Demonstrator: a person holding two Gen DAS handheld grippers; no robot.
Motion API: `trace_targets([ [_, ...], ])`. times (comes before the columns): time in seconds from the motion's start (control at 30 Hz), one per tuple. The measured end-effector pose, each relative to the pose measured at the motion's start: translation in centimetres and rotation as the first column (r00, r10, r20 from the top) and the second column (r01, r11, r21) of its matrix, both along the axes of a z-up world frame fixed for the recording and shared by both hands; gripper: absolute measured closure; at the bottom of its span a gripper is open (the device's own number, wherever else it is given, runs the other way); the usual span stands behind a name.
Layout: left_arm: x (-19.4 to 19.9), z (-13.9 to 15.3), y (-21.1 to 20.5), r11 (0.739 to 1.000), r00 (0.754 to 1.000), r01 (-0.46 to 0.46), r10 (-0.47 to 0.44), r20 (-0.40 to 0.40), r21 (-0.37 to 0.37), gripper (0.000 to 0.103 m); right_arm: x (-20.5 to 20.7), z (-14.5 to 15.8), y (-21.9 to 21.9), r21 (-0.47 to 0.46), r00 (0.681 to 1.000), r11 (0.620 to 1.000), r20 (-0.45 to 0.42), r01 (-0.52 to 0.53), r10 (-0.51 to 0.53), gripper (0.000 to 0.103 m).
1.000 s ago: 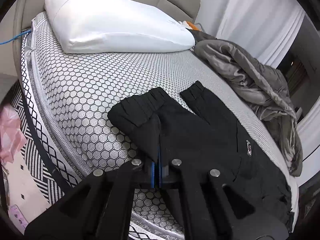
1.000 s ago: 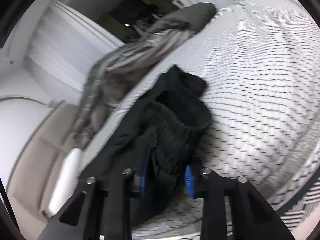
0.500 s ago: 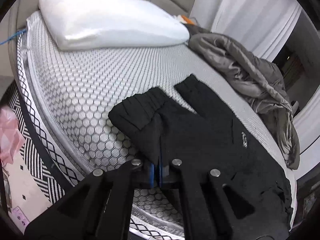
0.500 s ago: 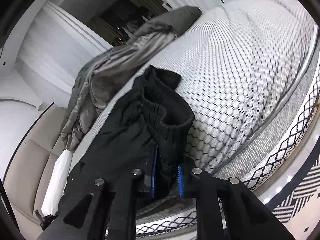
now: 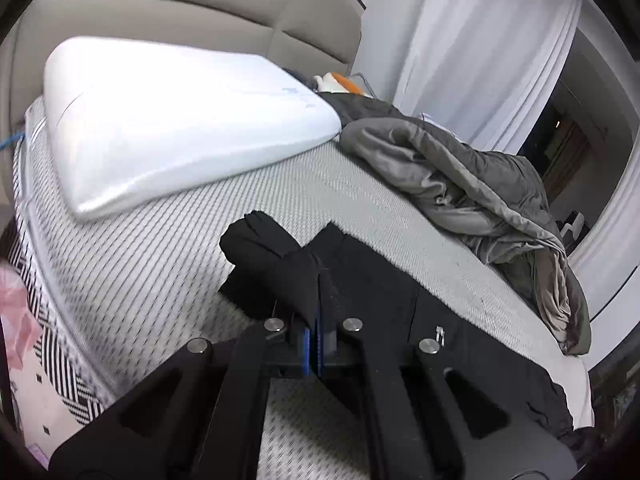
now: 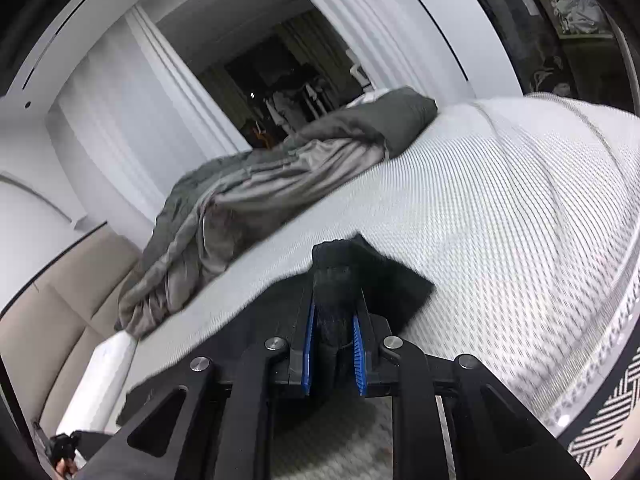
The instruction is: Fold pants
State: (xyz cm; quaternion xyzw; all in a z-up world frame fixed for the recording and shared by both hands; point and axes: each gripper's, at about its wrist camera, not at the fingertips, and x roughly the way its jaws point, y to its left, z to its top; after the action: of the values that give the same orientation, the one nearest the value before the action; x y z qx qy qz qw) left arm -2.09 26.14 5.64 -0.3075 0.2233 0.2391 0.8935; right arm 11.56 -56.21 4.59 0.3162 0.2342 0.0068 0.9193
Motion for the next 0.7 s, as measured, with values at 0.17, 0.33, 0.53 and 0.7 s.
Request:
trace_targets([
  [0.17, 6.6, 1.9, 1.5, 1.0, 0.999, -0.007, 0.007, -0.038, -0.004, 0.103, 6.5, 2.3, 0.8, -0.027, 0.999, 0.999, -0.01, 0.033, -0.034, 0.088],
  [0.33, 16.4, 0.9, 3.0, 1.0, 0.99, -0.02, 0.022, -0.143, 0.016, 0.103, 15.7, 3.2, 3.1, -0.173, 0.996, 0.984, -0.057, 0.05, -0.061, 0.088],
  [0.53, 24.5, -3.5, 5.2, 0.999, 0.965, -0.018, 0.005, -0.262, -0.048, 0.021, 25.9, -0.2, 5.5, -0.286, 0.976, 0.958, -0.201, 0.023, -0.084, 0.057],
  [0.7, 23.2, -3.1, 5.5, 0.998, 0.982, 0.014, -0.024, -0.19, -0.055, 0.008, 24.2, -1.9, 6.3, -0.252, 0.976, 0.968, -0.202, 0.022, -0.075, 0.055],
])
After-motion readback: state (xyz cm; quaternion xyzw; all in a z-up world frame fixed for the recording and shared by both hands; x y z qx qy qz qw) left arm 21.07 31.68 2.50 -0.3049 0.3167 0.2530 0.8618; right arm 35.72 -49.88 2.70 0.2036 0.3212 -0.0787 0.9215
